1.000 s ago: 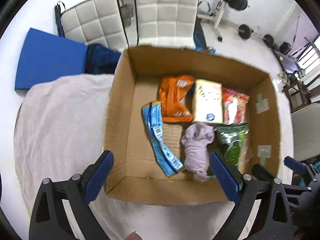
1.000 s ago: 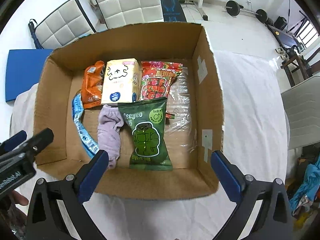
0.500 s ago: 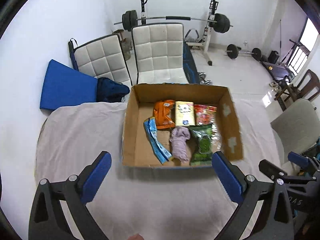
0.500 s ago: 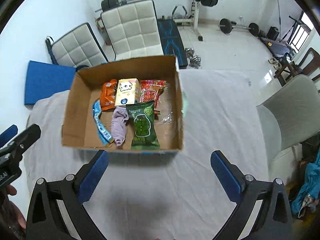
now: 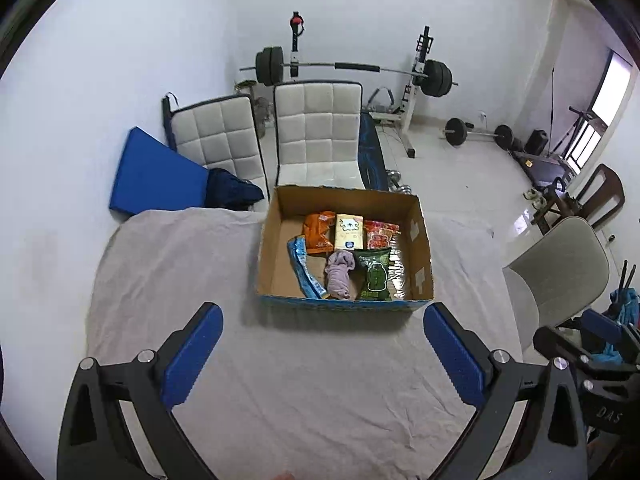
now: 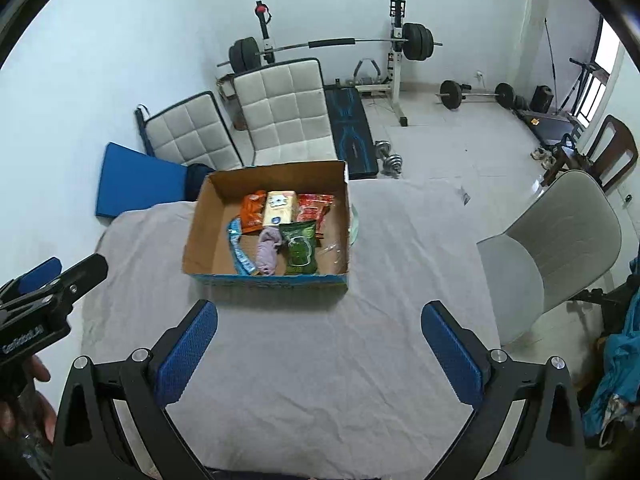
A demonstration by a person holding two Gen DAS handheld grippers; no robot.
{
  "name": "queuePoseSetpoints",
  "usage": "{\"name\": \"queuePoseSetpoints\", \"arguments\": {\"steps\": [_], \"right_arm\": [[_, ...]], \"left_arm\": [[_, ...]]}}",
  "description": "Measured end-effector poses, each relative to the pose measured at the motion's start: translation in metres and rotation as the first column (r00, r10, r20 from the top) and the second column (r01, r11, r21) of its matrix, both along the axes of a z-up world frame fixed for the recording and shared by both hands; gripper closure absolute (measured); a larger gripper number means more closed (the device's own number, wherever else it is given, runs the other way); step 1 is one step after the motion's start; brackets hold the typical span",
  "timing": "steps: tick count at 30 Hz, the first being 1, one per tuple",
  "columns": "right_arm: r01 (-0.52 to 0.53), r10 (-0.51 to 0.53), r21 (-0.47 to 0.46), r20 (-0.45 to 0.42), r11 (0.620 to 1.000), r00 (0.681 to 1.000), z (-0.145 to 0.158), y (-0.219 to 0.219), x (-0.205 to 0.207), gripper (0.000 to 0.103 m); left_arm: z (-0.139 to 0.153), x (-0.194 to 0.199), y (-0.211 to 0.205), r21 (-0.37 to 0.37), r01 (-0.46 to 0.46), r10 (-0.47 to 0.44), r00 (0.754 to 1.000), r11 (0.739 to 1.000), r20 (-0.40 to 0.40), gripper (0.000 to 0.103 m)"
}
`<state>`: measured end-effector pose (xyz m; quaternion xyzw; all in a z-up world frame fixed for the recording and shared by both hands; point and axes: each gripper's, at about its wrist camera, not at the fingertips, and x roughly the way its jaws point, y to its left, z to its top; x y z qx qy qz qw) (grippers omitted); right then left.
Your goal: Organize soft objects
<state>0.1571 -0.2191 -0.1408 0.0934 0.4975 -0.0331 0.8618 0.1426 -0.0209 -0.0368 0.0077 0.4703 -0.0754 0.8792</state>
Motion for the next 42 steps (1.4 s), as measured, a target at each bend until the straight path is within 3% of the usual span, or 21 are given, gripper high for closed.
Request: {"name": "queuePoseSetpoints", "arguments": {"steps": [7, 15, 25, 42], "right_arm": [[-0.020, 0.020, 0.005, 0.019, 1.000, 1.000, 0.025, 0.007, -0.032, 0.000], [-0.014, 0.014, -0.011, 0.053, 1.000, 0.999, 0.036, 0.005, -0.039, 0.000], [0.006, 0.000, -0.060, 0.108, 0.998, 0.994, 0.044, -0.003, -0.013, 0.000], [-0.015, 0.022, -0.075, 0.100, 0.997, 0.995, 0.039, 0.000, 0.009, 0.000]], "left_arm": [[0.018, -0.023, 0.002, -0.024, -0.017, 0.017, 1.000, 1.000, 0.012, 0.000], [0.025, -0.026, -0.004, -0.003, -0.023, 0.024, 0.998, 1.000, 0.051, 0.000], [0.026, -0.015, -0.006, 0.011, -0.039, 0.038, 0.996, 0.999, 0.079, 0.000], [0.022, -0.005, -0.001, 0.019, -0.049, 0.048, 0.996, 0.999, 0.069, 0.000]]}}
